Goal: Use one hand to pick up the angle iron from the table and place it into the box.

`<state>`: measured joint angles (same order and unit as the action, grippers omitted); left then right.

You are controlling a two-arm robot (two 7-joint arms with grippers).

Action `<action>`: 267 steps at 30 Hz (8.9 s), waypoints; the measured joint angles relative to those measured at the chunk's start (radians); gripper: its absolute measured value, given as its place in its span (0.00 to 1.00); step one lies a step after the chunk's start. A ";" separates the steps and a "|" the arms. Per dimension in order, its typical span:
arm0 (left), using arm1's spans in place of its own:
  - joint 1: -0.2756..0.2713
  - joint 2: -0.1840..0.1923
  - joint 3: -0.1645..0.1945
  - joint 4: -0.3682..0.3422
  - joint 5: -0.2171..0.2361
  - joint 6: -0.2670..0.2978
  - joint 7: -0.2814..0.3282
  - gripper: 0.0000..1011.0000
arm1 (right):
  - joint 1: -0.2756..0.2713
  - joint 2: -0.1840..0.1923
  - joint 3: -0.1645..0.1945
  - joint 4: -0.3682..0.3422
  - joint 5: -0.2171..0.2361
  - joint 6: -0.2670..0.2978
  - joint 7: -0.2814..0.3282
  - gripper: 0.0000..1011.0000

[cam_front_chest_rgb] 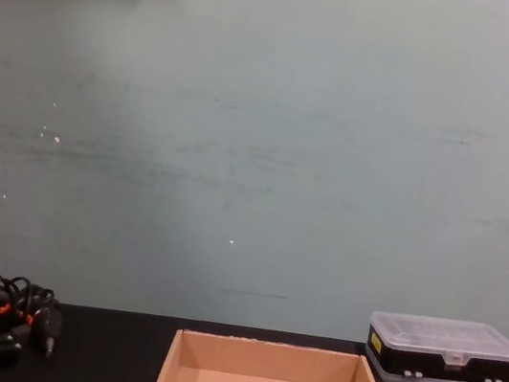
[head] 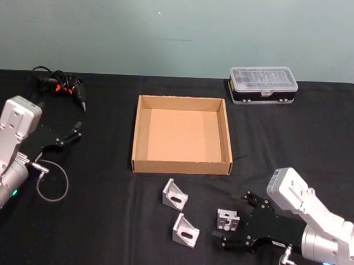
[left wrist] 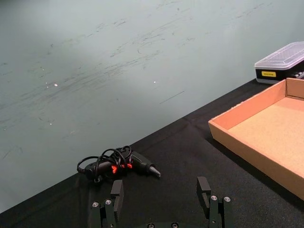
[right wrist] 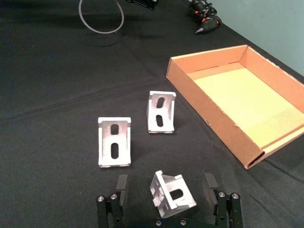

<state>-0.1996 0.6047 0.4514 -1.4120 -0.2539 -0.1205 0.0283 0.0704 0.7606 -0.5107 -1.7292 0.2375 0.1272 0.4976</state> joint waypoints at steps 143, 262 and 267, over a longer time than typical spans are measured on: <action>0.000 0.000 0.000 0.000 0.000 0.000 0.000 1.00 | 0.583 -0.508 -0.036 0.744 -0.046 0.142 0.014 0.71; 0.000 0.000 0.000 0.000 0.000 0.000 0.000 1.00 | 0.157 -0.151 -0.131 -0.002 0.041 0.286 0.071 0.85; 0.000 0.000 0.000 0.000 0.000 0.000 0.000 1.00 | 0.157 -0.150 -0.131 -0.003 0.041 0.286 0.071 0.71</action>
<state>-0.1996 0.6047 0.4514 -1.4120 -0.2539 -0.1205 0.0283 0.2274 0.6102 -0.6416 -1.7322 0.2786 0.4132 0.5688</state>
